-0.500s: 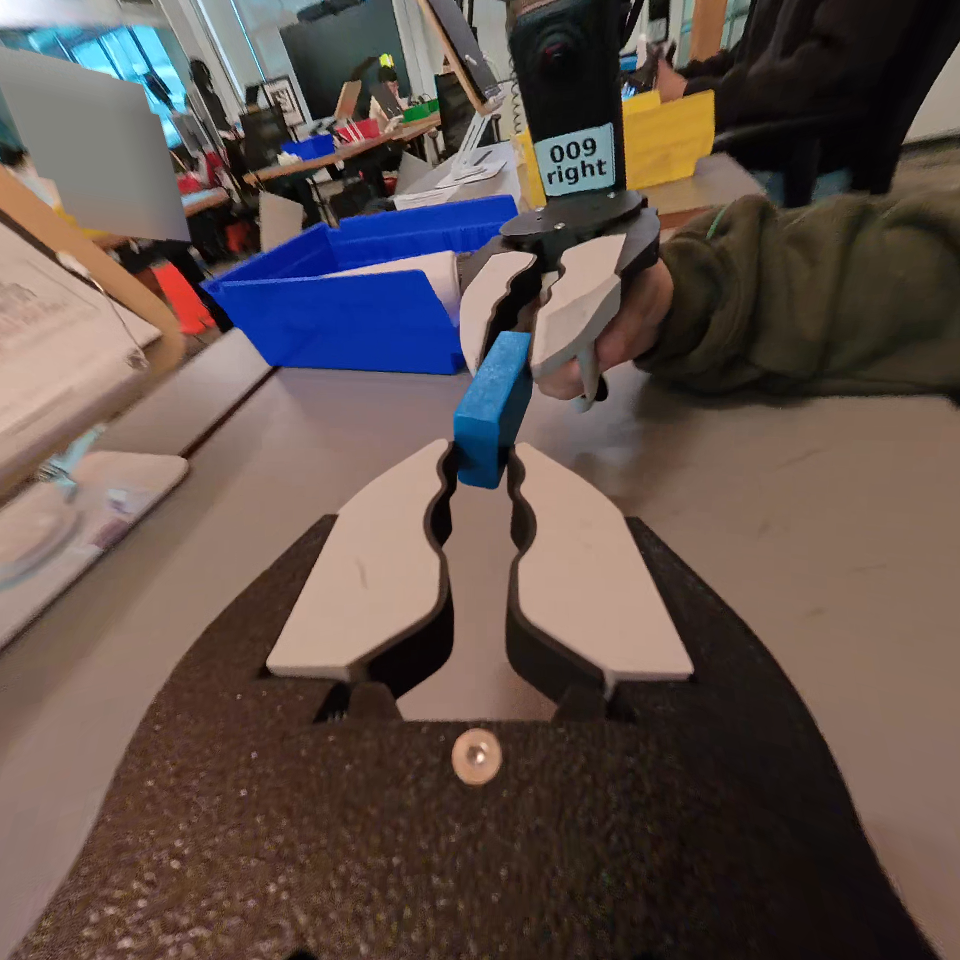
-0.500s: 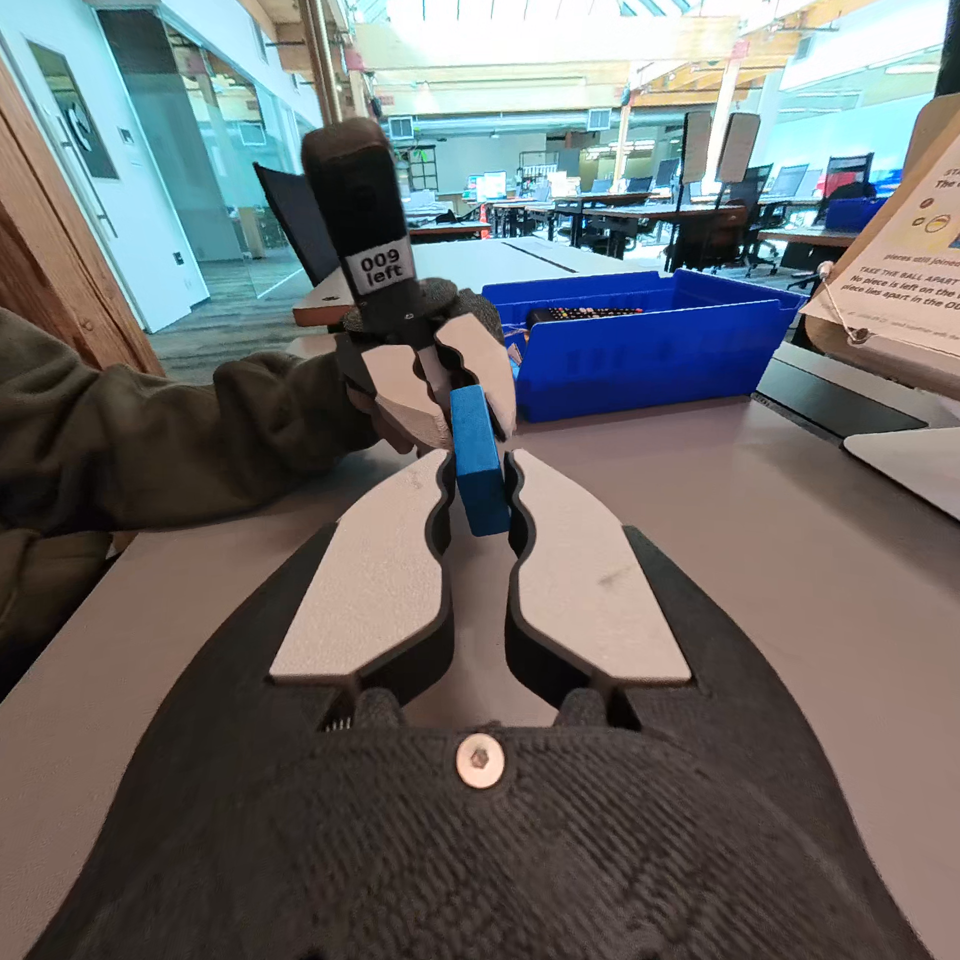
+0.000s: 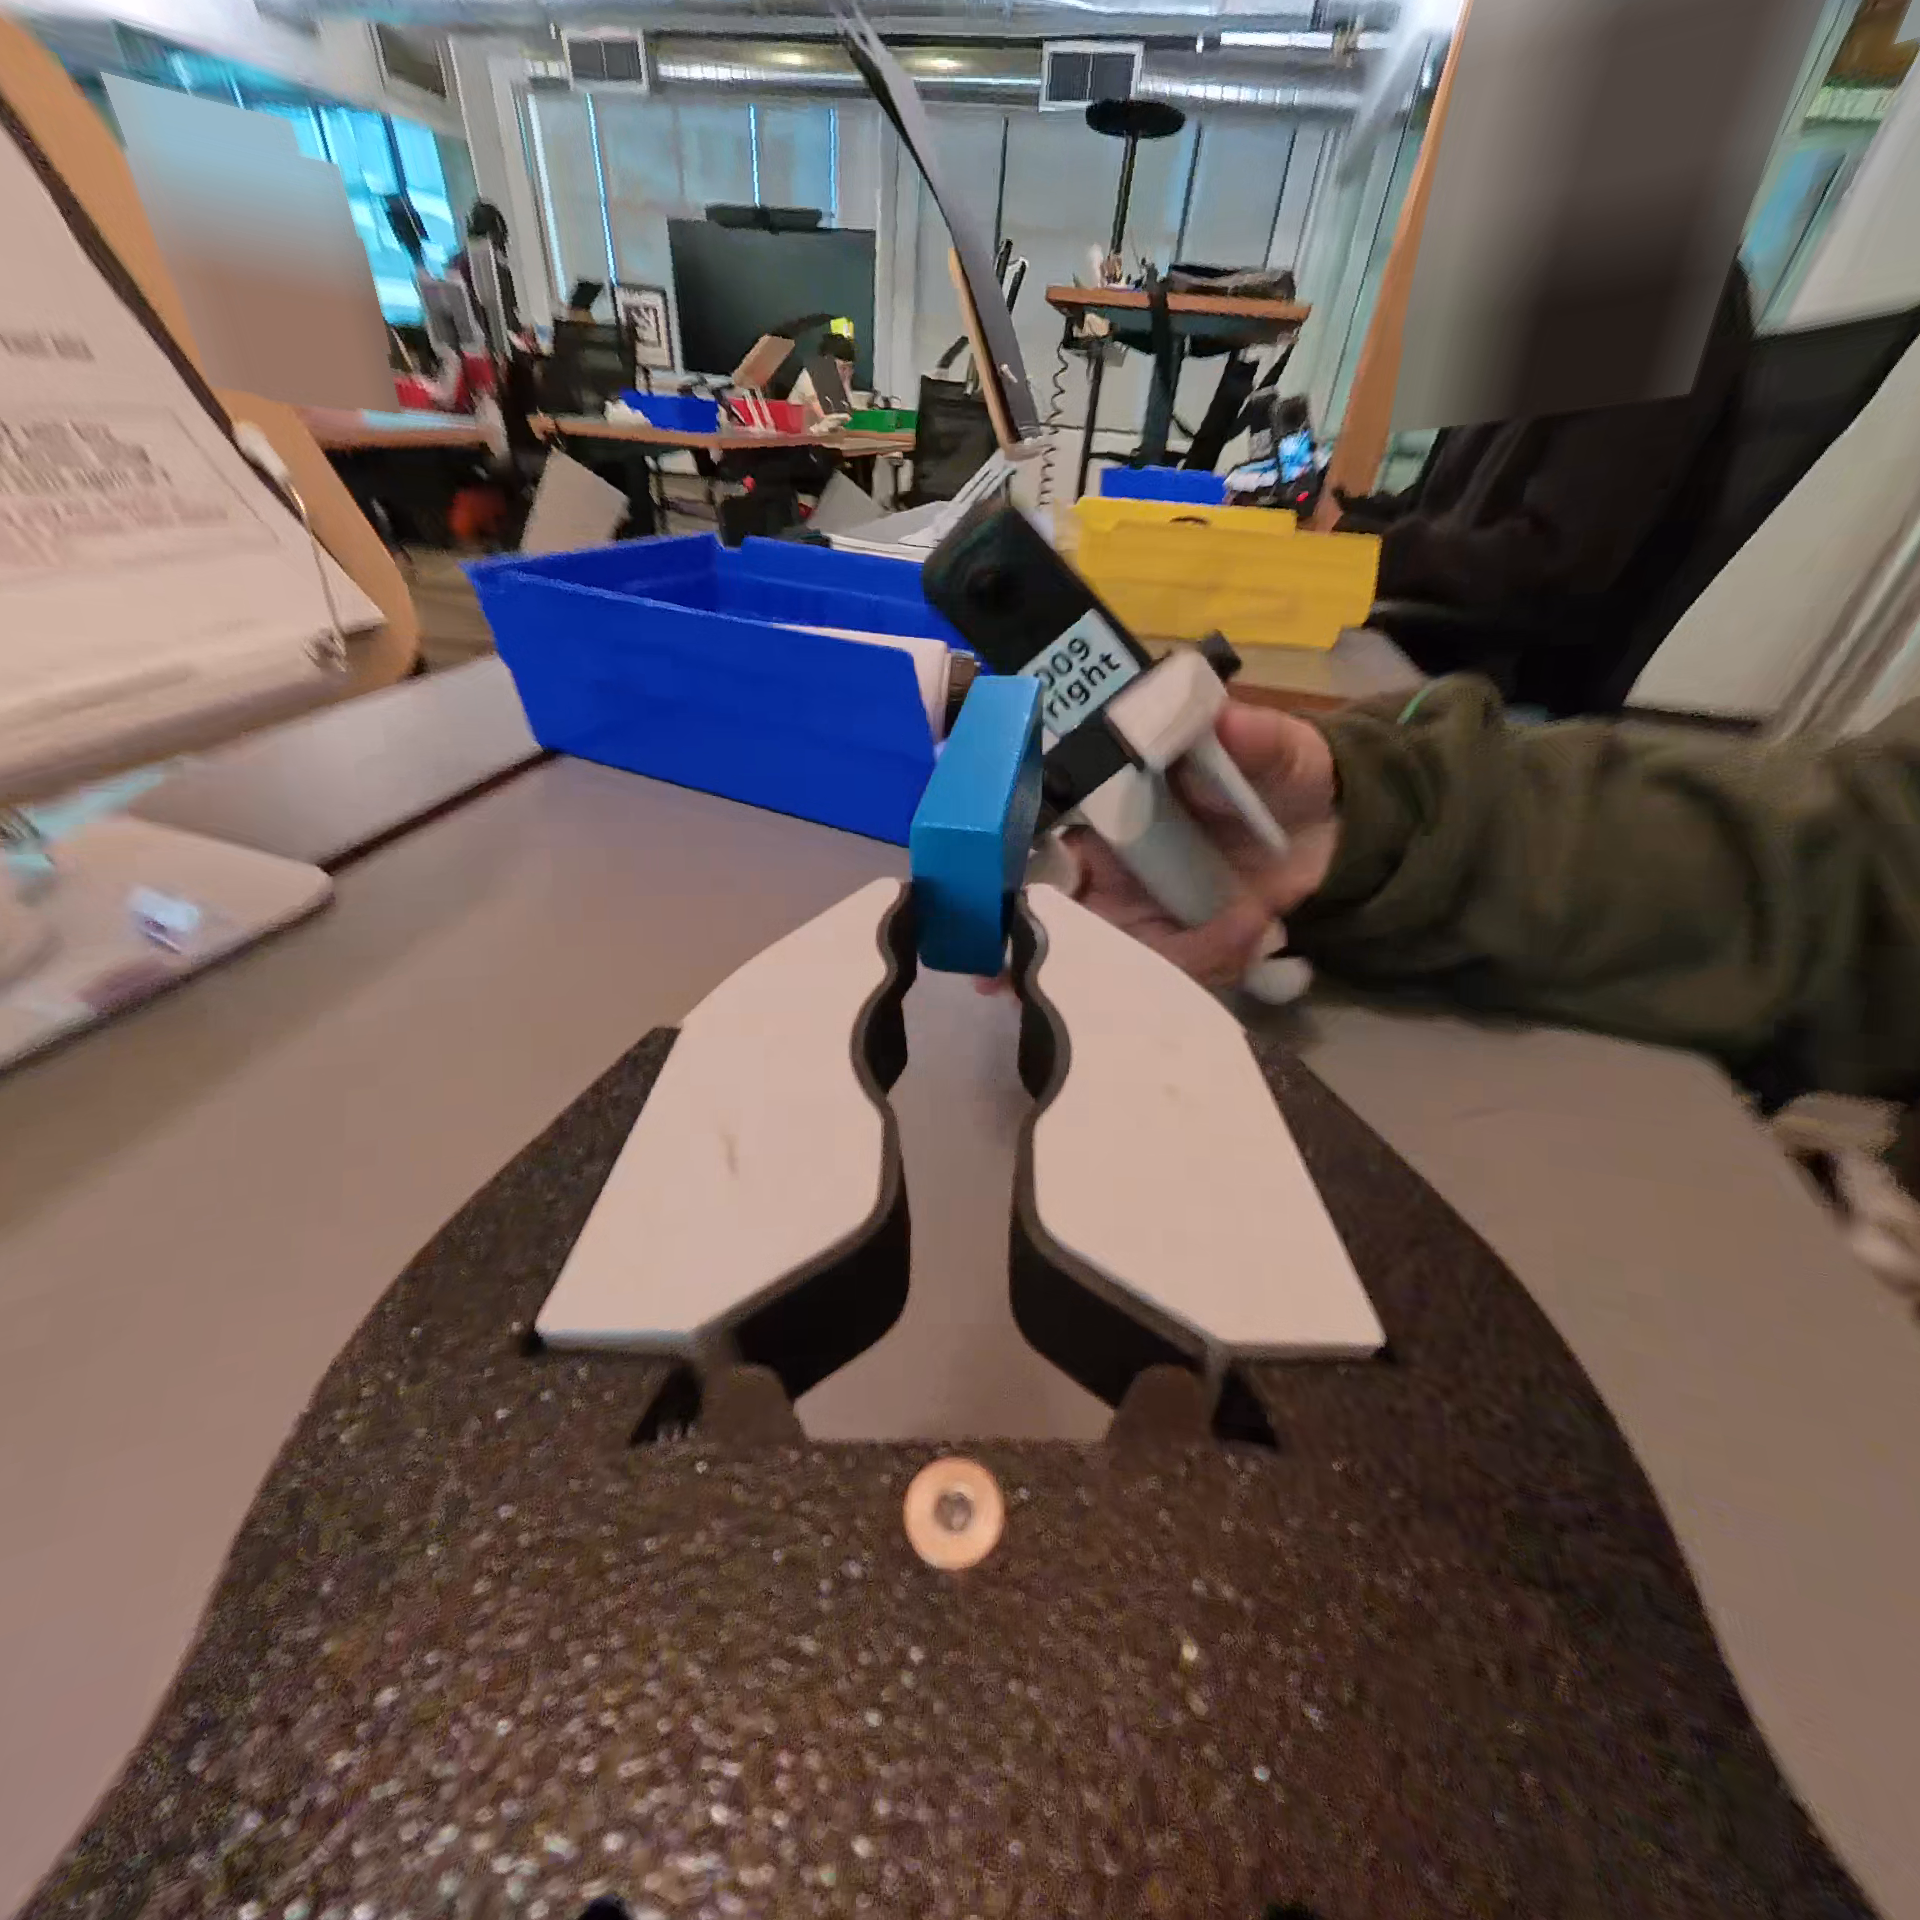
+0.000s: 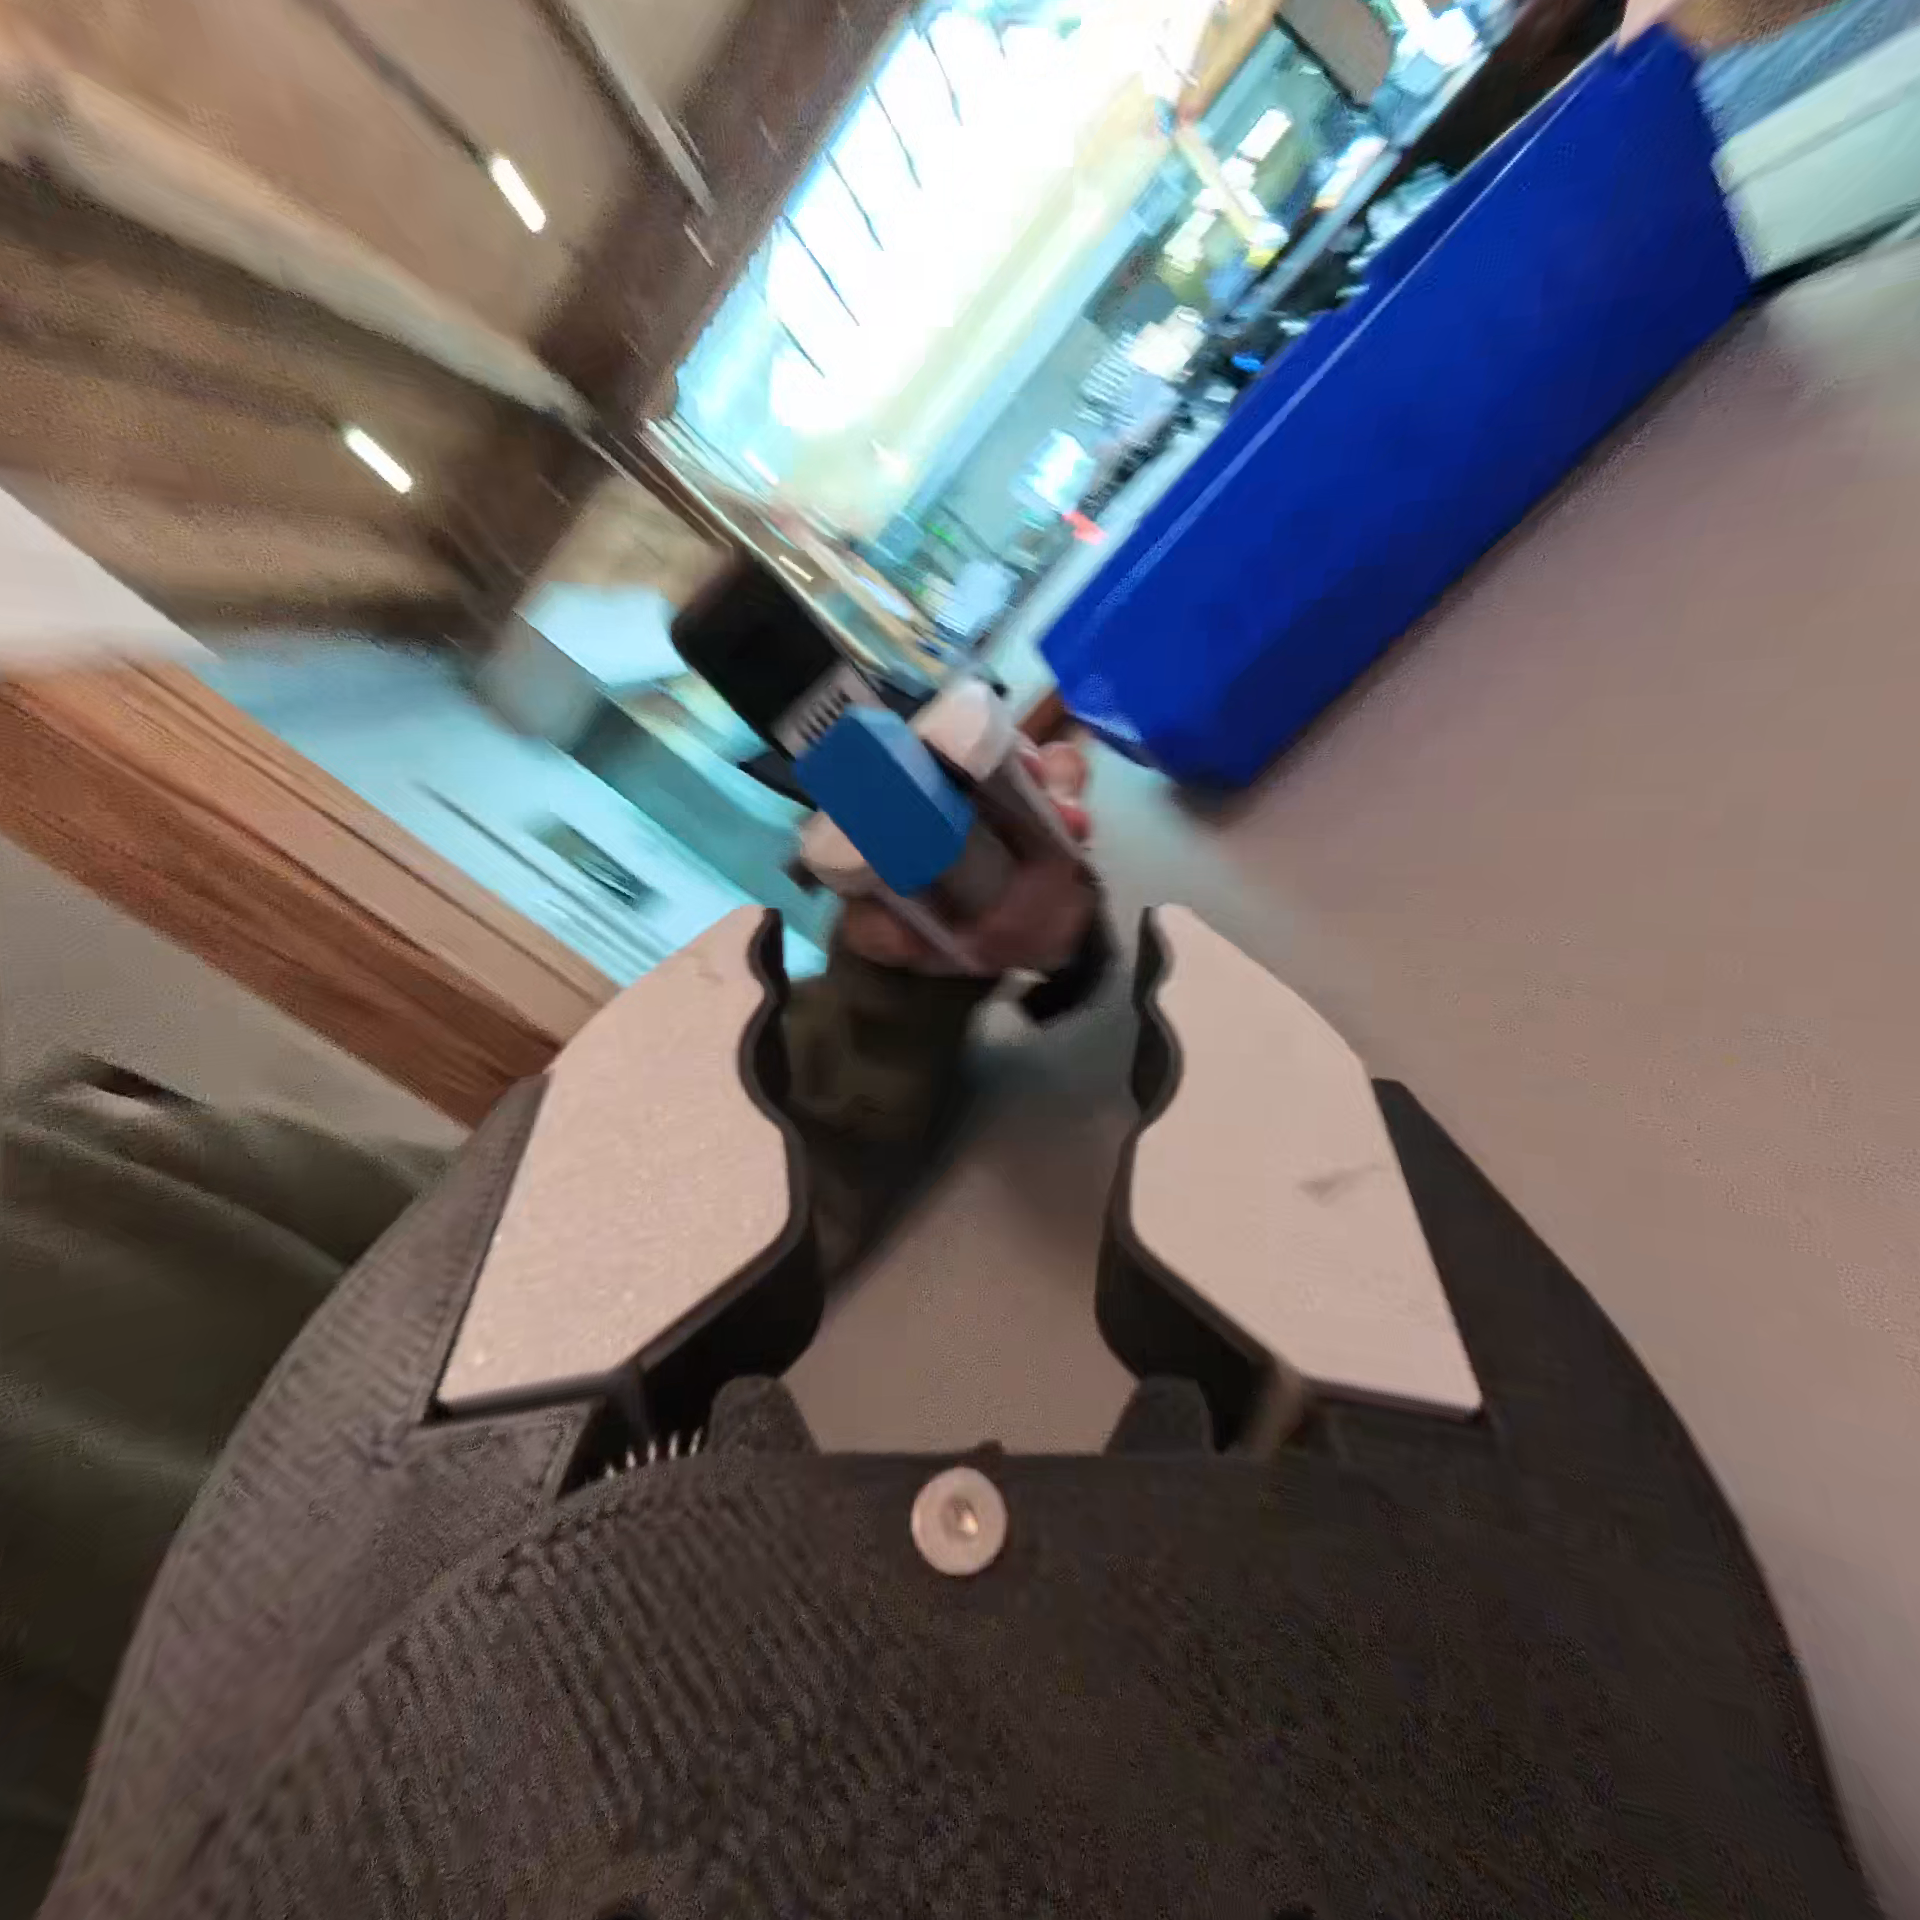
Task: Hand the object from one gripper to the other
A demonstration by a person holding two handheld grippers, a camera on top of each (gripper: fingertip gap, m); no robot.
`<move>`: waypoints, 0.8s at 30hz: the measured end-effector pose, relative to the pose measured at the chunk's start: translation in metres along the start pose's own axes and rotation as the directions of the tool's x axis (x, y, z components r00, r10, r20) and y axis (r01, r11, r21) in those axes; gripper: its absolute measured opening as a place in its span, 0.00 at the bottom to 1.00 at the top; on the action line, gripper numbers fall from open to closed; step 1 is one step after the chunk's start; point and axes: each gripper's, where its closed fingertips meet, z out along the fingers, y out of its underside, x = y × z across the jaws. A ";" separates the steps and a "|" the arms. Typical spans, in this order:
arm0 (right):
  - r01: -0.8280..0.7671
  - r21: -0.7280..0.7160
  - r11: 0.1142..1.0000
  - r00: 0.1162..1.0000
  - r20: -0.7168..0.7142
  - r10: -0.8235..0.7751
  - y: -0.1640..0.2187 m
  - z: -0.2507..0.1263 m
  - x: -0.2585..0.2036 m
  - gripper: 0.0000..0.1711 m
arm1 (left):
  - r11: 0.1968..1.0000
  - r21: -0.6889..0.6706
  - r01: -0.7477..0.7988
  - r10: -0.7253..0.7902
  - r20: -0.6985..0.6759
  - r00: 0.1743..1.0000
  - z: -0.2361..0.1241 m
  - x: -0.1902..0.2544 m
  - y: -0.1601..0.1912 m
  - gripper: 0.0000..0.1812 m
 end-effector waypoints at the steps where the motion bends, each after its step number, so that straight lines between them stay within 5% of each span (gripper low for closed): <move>1: -0.134 0.050 0.990 0.988 0.082 0.130 -0.006 -0.003 -0.004 0.32 | 0.996 -0.001 -0.091 0.091 0.026 0.995 0.000 -0.001 0.000 0.09; 3: -0.303 0.122 0.945 0.941 0.195 0.276 -0.019 -0.011 -0.006 0.23 | 0.956 -0.036 -0.292 0.294 0.103 0.950 -0.001 -0.005 0.000 0.09; 11: -0.416 0.168 0.894 0.904 0.186 0.385 -0.023 -0.018 0.011 0.27 | 0.598 -0.271 -0.755 0.802 0.208 0.560 0.009 -0.003 -0.008 0.09; 20: -0.403 0.166 0.900 0.912 0.148 0.382 -0.021 -0.019 0.019 0.20 | 0.088 -0.531 -0.842 0.996 0.021 0.091 0.026 -0.010 0.011 0.09; 24: -0.363 0.190 0.912 0.932 0.083 0.353 -0.019 -0.020 0.029 0.12 | -0.041 -0.561 -0.827 0.999 -0.033 -0.028 0.035 -0.008 0.015 0.08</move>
